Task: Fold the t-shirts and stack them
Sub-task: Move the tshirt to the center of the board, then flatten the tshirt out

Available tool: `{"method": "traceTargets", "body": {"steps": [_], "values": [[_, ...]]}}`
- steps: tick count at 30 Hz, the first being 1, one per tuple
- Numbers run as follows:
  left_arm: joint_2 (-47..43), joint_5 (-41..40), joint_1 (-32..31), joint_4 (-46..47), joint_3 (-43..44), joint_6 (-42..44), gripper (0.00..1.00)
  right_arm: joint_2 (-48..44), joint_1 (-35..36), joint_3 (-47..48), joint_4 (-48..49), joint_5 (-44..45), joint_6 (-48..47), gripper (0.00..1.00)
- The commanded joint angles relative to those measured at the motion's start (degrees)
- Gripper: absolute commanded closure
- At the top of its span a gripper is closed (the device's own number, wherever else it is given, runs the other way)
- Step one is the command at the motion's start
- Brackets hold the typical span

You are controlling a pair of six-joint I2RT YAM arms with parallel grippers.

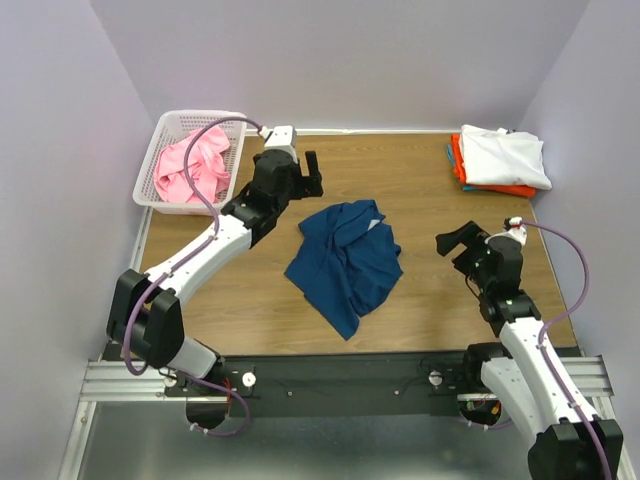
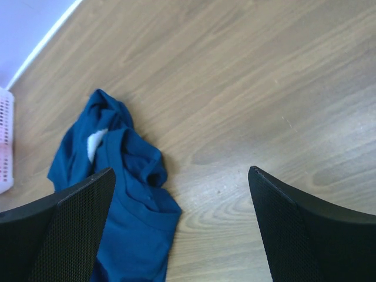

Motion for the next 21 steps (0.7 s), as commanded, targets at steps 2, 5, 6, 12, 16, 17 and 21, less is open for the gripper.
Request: {"method": "traceTargets", "body": {"steps": [2,5,6,12,16,17,21], "values": [[-5.2,-3.4,-0.04,1.29,-9.2,-7.21,0.02,2.54,0.18,1.01,-1.73,2.21,-0.79,0.0],[-8.01,0.54,-0.48,2.08,-17.81,-10.92,0.02,2.81,0.1,1.18,-1.65,1.68,-0.88,0.0],[-9.5,2.82,-0.83,2.86,-20.1,-11.53,0.02,2.72,0.18,1.36,-1.65,1.59,-0.88,0.0],[-16.44,5.91,-5.66,2.52,-32.24,-17.32,0.02,2.46,0.19,1.62,-1.38,-1.57,-1.06,0.0],[-20.23,7.23,-11.19,2.7,-36.55,-21.46,0.02,3.07,0.19,1.62,-1.12,-2.27,-0.62,0.0],[-20.67,7.24,-13.12,2.7,-36.82,-22.17,0.02,3.07,0.19,1.62,-0.94,-2.28,-0.53,0.0],[-20.32,5.57,-24.63,2.08,-36.56,-24.11,0.02,4.04,0.1,1.54,-0.77,-2.63,-0.44,0.0]]}}
